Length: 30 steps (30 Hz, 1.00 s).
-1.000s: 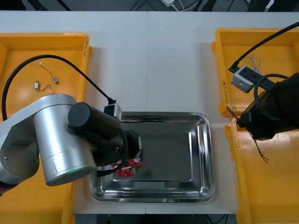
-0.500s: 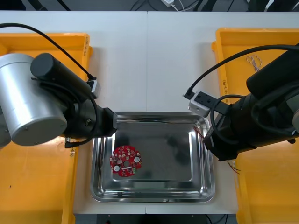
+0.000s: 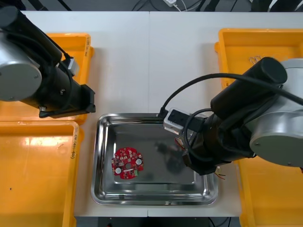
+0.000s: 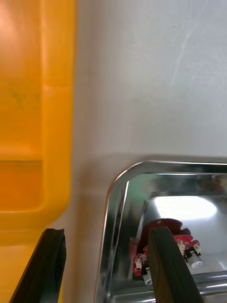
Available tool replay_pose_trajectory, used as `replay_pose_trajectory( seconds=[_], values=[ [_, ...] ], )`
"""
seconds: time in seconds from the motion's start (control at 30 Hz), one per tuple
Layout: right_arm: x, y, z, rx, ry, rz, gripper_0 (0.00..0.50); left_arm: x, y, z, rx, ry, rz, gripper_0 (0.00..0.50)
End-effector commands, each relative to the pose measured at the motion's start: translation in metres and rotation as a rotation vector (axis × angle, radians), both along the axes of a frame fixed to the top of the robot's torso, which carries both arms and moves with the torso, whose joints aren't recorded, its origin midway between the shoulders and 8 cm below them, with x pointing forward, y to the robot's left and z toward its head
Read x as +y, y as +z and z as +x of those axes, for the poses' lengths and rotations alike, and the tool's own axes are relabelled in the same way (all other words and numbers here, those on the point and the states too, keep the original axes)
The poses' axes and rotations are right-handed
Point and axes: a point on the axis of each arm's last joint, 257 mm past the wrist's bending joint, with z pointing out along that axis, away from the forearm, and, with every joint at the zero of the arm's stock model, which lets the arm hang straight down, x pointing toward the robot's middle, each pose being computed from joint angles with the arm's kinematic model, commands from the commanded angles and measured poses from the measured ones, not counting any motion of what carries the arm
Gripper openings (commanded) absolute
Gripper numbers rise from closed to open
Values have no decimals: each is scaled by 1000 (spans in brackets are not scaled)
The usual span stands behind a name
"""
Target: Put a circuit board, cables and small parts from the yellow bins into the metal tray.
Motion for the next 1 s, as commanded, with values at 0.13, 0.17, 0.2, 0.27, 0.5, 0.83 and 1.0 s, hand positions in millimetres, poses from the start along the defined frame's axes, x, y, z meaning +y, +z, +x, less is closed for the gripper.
replay_pose_trajectory(
  seconds=[0.13, 0.17, 0.2, 0.27, 0.5, 0.83, 1.0],
  values=[
    [14, -2, -6, -104, 231, -92, 0, 42, 48, 22, -61, -104, 94, 500],
    [13, -5, -6, -110, 243, -107, 0, 47, 49, 23, -56, -108, 99, 500],
    [12, -8, -6, -117, 258, -126, 0, 52, 51, 25, -54, -110, 104, 500],
    [13, -13, -7, -127, 282, -150, 0, 59, 52, 26, -46, -120, 115, 500],
    [13, -38, -11, -126, 380, -241, 0, 92, 55, 35, -22, -138, 150, 500],
    [28, -67, -18, -65, 384, -248, 0, 137, 53, 52, -15, -149, 231, 500],
    [34, -81, -17, -26, 374, -233, 0, 156, 57, 61, -30, -155, 266, 500]
  ],
)
